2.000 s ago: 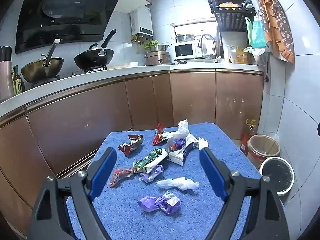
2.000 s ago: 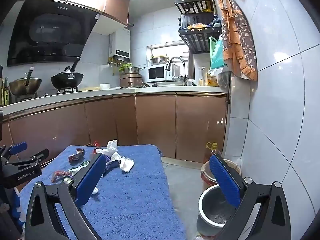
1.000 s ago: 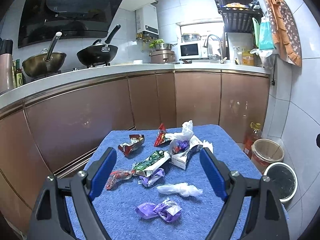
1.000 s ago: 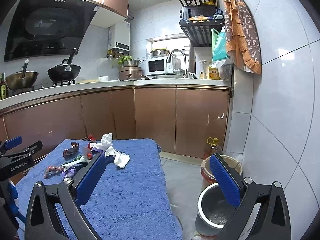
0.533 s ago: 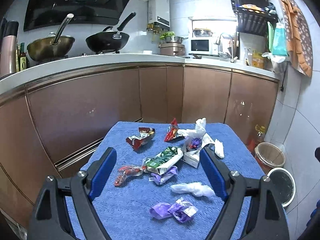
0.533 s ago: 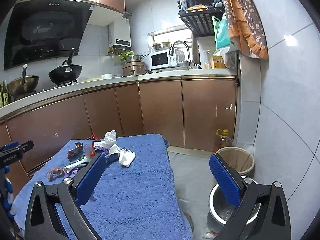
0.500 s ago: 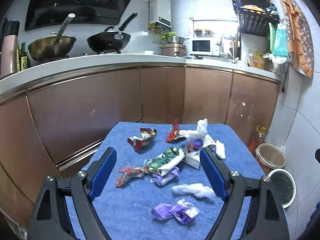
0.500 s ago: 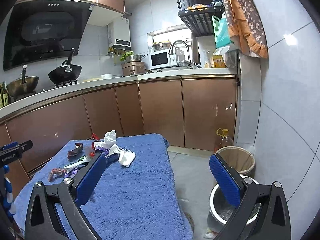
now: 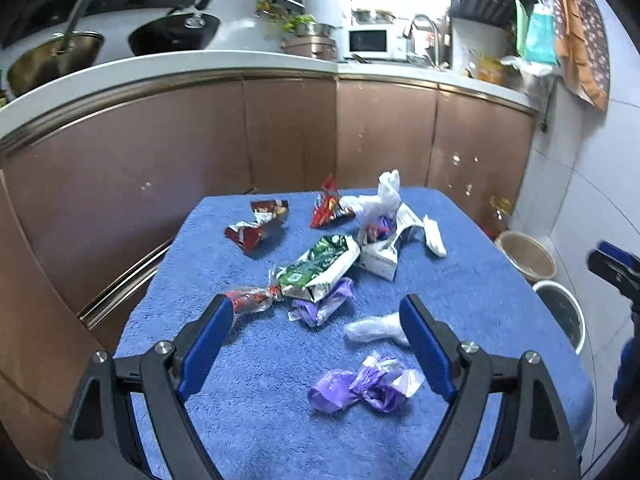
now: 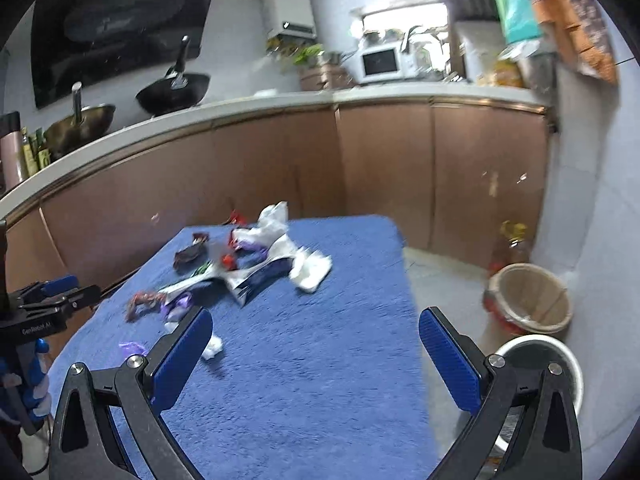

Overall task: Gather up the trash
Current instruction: 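Grasp the green drink carton with the left tool while the right tool grasps the clear plastic bag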

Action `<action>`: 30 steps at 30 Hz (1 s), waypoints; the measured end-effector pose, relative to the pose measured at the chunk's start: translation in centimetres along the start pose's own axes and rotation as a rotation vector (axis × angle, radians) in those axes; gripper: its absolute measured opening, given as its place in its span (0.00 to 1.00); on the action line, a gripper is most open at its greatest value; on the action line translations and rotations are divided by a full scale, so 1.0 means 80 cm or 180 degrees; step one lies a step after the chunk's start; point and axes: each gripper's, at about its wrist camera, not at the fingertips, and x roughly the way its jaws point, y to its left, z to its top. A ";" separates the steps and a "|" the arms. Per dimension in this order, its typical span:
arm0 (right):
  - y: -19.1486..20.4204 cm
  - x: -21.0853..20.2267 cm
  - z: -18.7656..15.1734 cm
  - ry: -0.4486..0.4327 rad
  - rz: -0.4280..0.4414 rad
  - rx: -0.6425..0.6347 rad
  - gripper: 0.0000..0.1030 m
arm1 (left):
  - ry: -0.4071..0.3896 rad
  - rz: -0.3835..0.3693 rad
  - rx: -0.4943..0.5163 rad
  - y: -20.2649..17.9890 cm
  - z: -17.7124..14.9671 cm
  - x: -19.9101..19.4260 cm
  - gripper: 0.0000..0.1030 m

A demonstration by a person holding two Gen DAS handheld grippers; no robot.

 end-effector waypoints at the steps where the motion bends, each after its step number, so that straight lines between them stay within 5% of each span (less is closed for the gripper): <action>1: 0.001 0.007 0.001 0.0061 0.0041 0.0015 1.00 | 0.0024 -0.0010 0.0014 0.000 -0.001 0.004 0.82; 7: 0.014 0.069 -0.001 0.0379 0.0328 0.0016 1.00 | 0.0229 -0.0183 -0.0037 0.019 -0.003 0.045 0.81; 18: 0.074 0.164 -0.025 0.1085 0.1301 -0.0336 0.71 | 0.0509 -0.0487 0.0743 -0.008 0.042 0.138 0.80; 23: 0.087 0.199 -0.034 0.1347 0.1711 -0.0431 0.62 | 0.0836 -0.0590 0.1040 -0.026 0.054 0.191 0.59; 30: 0.111 0.229 -0.053 0.1710 0.1992 -0.0618 0.60 | 0.1142 -0.0576 0.1159 -0.024 0.048 0.234 0.43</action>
